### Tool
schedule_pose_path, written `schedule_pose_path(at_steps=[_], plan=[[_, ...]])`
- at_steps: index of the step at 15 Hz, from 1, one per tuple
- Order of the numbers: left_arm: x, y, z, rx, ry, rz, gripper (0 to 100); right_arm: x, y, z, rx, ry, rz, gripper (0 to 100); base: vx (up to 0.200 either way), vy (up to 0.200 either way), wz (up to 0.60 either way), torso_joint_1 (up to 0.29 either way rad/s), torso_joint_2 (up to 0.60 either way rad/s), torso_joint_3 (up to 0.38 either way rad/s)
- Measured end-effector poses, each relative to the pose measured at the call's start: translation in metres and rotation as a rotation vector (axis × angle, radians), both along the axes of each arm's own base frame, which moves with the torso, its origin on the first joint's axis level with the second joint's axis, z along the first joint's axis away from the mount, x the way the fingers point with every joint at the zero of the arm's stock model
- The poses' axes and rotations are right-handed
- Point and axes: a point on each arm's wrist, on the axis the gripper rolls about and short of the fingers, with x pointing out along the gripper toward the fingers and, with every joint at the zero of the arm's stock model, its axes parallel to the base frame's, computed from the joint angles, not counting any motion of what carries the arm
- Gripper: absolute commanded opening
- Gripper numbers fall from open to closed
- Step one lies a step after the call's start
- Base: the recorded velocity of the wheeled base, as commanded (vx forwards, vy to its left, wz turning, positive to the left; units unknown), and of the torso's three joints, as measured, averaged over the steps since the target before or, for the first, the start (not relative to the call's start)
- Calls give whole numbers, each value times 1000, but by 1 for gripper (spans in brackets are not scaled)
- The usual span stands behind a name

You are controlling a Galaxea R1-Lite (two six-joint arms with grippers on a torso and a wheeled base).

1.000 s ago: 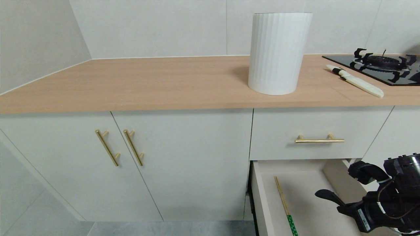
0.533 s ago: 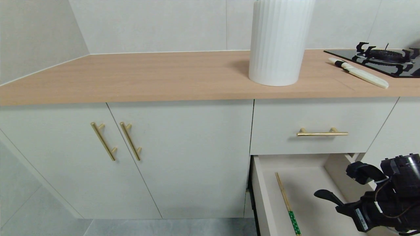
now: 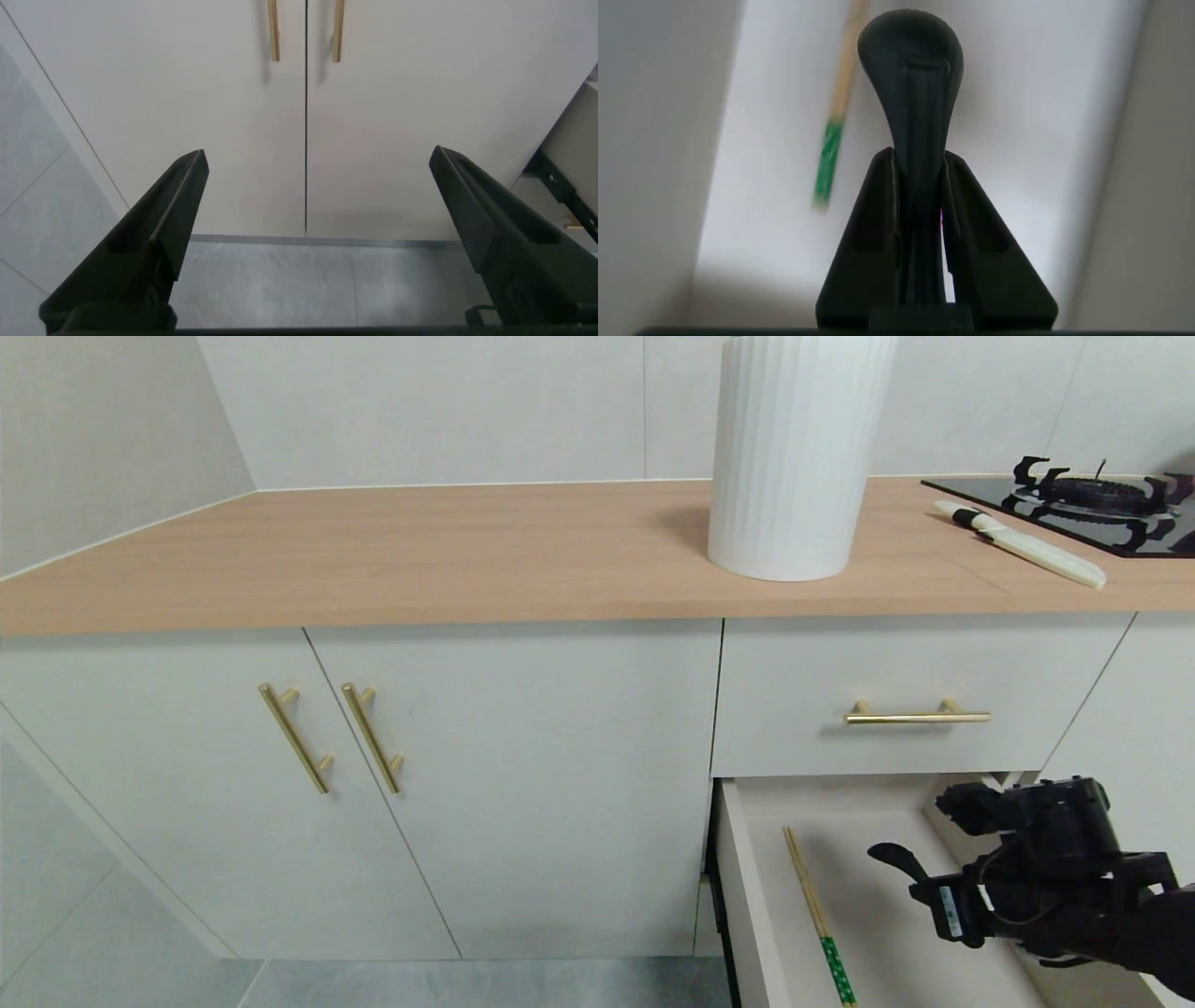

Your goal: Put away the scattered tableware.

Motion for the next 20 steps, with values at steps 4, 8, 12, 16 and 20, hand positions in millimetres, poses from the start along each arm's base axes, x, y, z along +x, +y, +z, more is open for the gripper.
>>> schedule_pose_path(at_steps=[4, 8, 12, 16, 20], plan=[[0, 0, 0, 0, 0, 0, 100, 22, 7, -44, -22, -108, -85, 0, 0, 0, 0, 0, 0, 0], [0, 0, 0, 0, 0, 0, 100, 19, 8, -78, -44, -68, -92, 0, 0, 0, 0, 0, 0, 0], [0, 0, 0, 0, 0, 0, 100, 17, 7, -89, -53, -32, -91, 0, 0, 0, 0, 0, 0, 0], [0, 0, 0, 0, 0, 0, 100, 17, 7, -89, -68, -35, -106, 0, 0, 0, 0, 0, 0, 0], [0, 0, 0, 0, 0, 0, 100, 17, 7, -89, -66, -44, -107, 100, 0, 0, 0, 0, 0, 0]])
